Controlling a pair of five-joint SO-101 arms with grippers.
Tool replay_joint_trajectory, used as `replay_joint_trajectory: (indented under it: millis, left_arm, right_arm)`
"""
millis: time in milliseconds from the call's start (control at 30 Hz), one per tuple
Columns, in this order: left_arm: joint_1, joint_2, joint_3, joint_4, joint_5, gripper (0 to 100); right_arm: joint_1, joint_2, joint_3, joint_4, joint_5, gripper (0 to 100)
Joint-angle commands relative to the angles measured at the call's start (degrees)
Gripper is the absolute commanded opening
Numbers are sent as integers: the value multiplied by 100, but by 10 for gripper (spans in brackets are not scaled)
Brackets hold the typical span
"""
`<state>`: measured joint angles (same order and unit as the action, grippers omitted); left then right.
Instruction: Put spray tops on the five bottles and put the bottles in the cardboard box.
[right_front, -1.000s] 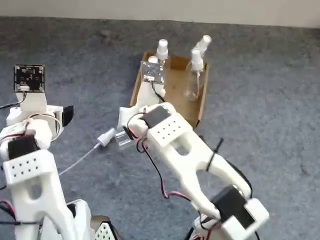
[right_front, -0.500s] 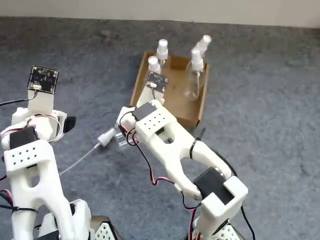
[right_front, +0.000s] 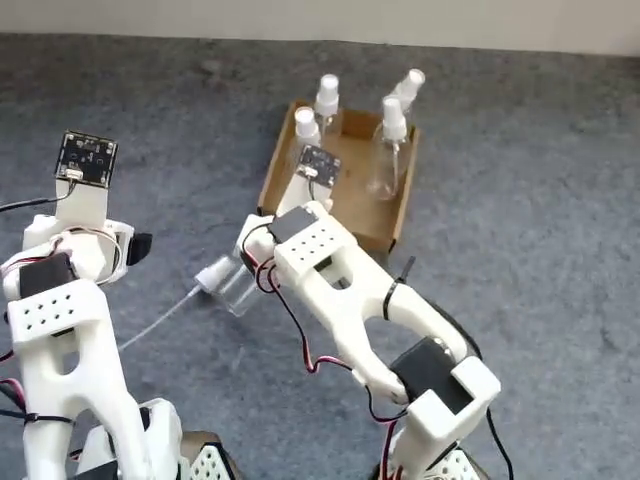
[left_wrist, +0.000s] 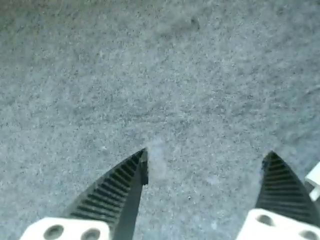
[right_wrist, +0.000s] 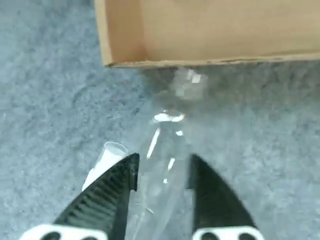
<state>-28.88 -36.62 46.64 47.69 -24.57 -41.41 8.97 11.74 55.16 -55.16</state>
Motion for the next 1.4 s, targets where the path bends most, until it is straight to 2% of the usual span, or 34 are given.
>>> replay_joint_trajectory:
  millis: [0, 100, 333, 567, 767, 933, 1200, 1267, 1367]
  left_arm:
    - [-31, 4, -295, -35, -53, 298]
    - [-22, 4, -303, -35, -53, 298]
    - [-4, 4, -286, -35, -35, 298]
    - [101, 4, -286, -26, -35, 298]
    - [110, 4, -277, -26, -35, 298]
    - [84, 4, -277, -26, -35, 298]
    - [84, 4, -277, -26, -35, 298]
    - [92, 4, -277, -26, -35, 298]
    - [101, 4, -277, -26, -35, 298]
  right_arm:
    - [101, -48, 119, 708, 0, 34]
    - [189, -57, -57, 1437, 62, 34]
    - [84, -277, -716, 2440, 1398, 34]
    - [-163, -541, -1851, 2369, 2136, 46]
    - [-426, 92, -2246, 1754, 2092, 238]
    - [-681, 989, -2281, 1763, 1336, 337]
    - [-673, 1455, -2255, 1938, 1222, 336]
    - [-673, 1481, -2273, 2281, 1222, 305]
    - [-646, 1464, -2264, 2738, 1257, 194]
